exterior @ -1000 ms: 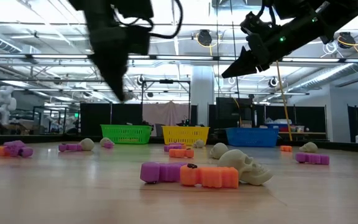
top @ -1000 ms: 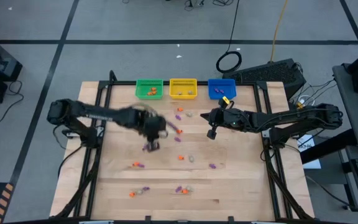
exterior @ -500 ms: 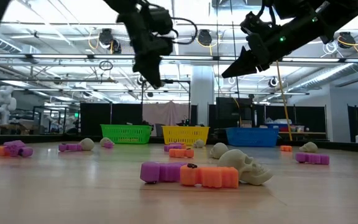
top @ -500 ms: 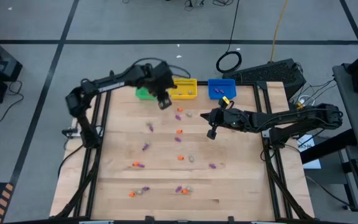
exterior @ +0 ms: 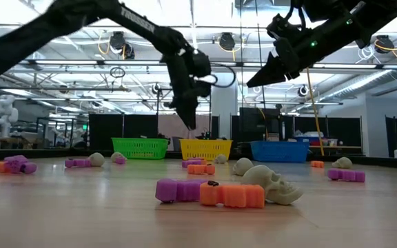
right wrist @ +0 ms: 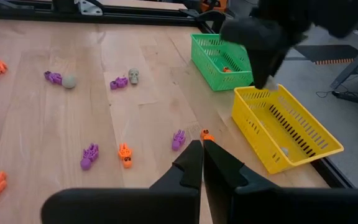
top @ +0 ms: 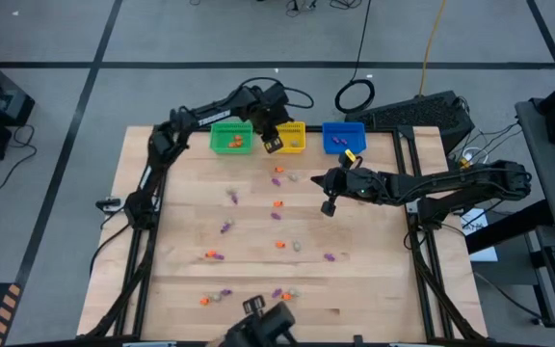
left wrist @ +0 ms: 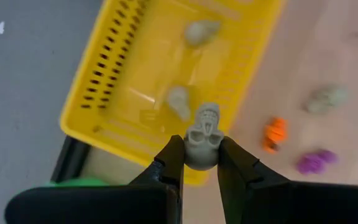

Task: Sort Halloween decoration
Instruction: Put the white skull toy into the yellow bin

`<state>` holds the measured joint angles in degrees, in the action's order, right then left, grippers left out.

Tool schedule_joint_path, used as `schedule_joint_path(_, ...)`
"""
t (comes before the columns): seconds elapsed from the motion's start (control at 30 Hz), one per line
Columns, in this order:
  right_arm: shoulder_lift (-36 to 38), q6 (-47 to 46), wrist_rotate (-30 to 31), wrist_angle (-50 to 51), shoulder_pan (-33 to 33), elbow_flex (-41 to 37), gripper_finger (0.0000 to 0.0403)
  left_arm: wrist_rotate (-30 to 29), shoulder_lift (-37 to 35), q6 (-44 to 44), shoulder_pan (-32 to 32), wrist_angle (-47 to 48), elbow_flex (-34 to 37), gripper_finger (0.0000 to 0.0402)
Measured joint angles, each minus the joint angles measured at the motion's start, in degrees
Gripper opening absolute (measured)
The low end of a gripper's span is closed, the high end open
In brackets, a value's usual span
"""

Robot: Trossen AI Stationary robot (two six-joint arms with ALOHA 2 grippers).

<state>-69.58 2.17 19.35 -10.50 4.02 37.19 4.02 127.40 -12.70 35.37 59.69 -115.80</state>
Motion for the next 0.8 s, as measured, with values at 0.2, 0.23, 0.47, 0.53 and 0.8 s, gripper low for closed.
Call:
schedule_joint_path(0.2,0.0,-0.2,0.0,0.3,0.0,0.0,0.0000,0.5,5.8,-1.2,2.0,-1.0,-4.1,0.0052)
schedule_joint_path(0.23,0.0,-0.2,0.0,0.5,0.0,0.0,0.0000,0.5,6.5,-1.3,2.2,-1.0,-4.6,0.0052)
schedule_joint_path(0.47,0.0,-0.2,0.0,0.6,0.0,0.0,0.0000,0.9,8.7,-1.7,3.6,-1.4,-5.0,0.0052)
schedule_joint_path(0.53,0.0,-0.2,0.0,0.6,0.0,0.0,0.0000,1.2,8.9,-1.6,4.0,-1.8,-5.1,0.0052)
schedule_joint_path(0.8,0.0,-0.3,0.0,0.6,0.0,0.0,0.0000,3.5,8.9,-1.6,4.4,-2.3,-5.1,0.0057)
